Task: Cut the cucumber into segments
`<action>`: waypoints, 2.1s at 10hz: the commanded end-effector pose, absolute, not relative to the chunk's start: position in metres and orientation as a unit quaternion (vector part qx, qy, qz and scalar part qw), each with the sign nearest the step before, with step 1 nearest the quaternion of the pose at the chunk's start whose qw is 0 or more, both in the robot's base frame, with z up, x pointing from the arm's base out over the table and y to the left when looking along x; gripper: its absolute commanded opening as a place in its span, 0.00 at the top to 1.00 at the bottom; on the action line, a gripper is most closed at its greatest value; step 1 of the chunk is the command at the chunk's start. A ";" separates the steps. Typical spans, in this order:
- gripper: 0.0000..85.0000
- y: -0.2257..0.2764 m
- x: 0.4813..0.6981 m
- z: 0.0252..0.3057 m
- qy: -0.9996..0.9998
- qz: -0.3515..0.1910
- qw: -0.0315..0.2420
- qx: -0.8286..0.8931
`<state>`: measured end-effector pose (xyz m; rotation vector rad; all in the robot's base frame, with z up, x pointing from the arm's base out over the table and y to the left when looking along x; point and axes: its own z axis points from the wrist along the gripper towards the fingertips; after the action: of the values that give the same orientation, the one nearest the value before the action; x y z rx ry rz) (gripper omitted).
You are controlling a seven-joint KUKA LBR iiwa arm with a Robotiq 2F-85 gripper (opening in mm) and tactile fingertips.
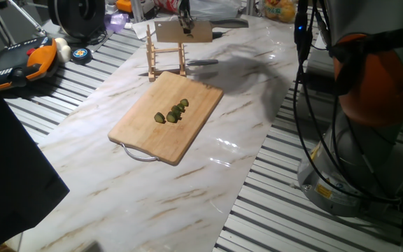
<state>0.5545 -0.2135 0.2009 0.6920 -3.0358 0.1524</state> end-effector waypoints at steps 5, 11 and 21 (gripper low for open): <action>0.99 -0.214 0.554 0.201 -0.973 0.052 0.010 0.223; 0.99 -0.214 0.555 0.201 -0.974 0.043 0.014 0.223; 0.99 -0.245 0.596 0.205 -0.974 0.040 0.025 0.222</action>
<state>0.5979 -0.2460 0.2052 0.6874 -3.0126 0.1241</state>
